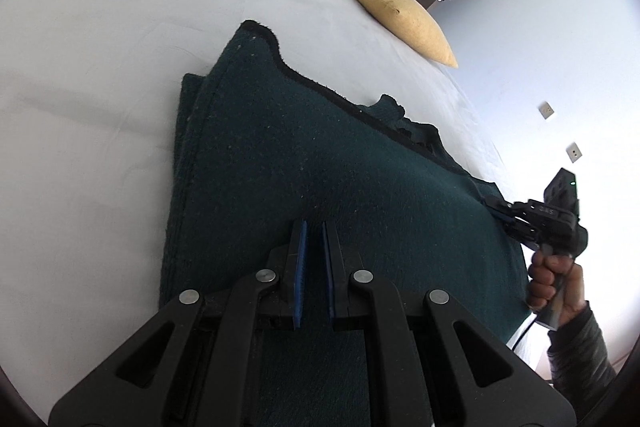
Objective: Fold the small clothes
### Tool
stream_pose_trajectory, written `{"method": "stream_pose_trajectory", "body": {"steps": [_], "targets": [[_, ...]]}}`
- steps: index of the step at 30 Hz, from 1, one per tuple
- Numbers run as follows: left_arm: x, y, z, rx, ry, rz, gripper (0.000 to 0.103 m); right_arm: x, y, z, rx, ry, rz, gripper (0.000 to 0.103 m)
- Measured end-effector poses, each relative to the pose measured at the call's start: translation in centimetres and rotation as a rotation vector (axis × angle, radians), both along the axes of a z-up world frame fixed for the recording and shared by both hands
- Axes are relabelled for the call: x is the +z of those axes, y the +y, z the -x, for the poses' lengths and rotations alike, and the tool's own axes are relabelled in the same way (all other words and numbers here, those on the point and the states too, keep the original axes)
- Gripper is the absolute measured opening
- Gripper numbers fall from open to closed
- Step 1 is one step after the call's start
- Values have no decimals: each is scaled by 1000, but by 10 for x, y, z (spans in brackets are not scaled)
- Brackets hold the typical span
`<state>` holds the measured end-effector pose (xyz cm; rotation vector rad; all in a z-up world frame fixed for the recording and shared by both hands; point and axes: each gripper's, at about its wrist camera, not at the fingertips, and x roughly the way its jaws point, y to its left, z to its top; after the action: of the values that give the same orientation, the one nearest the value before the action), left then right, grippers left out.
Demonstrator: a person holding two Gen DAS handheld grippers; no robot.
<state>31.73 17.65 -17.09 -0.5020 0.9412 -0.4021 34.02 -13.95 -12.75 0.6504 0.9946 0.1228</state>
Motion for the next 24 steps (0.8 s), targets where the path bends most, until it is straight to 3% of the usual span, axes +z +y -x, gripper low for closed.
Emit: {"method": "stream_pose_trajectory", "body": {"steps": [3,5,6,10,11,14,16,17,18,20,21,22,23,24], "targets": [[-5,10,7,16,5,44,7,3,-50,5,-184,-25,-30,0],[-8,16,12,33,8,73,7,16,-51,12,-231,-35,34,6],[-9,18,14,38,9,80,7,26,-45,18,-211,-58,57,15],[-9,22,21,56,14,94,7,43,3,37,-14,-130,-10,24],[-10,24,23,63,20,104,7,42,19,40,52,-136,-18,25],[-10,30,30,72,31,122,7,21,50,40,181,-88,-7,46],[-10,36,35,78,42,137,7,5,41,38,144,-53,4,40],[-10,39,37,82,50,146,7,0,26,39,98,-53,-32,21],[-8,43,40,87,57,148,7,-2,10,40,32,-38,-72,10],[-1,56,50,104,66,155,7,1,-10,53,-97,-45,-85,10],[4,62,55,114,68,158,7,8,-18,64,-144,-55,-47,13],[9,71,61,133,72,146,8,18,-22,73,-179,-60,1,34],[14,78,65,142,79,137,9,27,-25,81,-201,-79,13,47],[19,86,69,146,81,139,23,35,-25,88,-203,-112,-7,59]]}}
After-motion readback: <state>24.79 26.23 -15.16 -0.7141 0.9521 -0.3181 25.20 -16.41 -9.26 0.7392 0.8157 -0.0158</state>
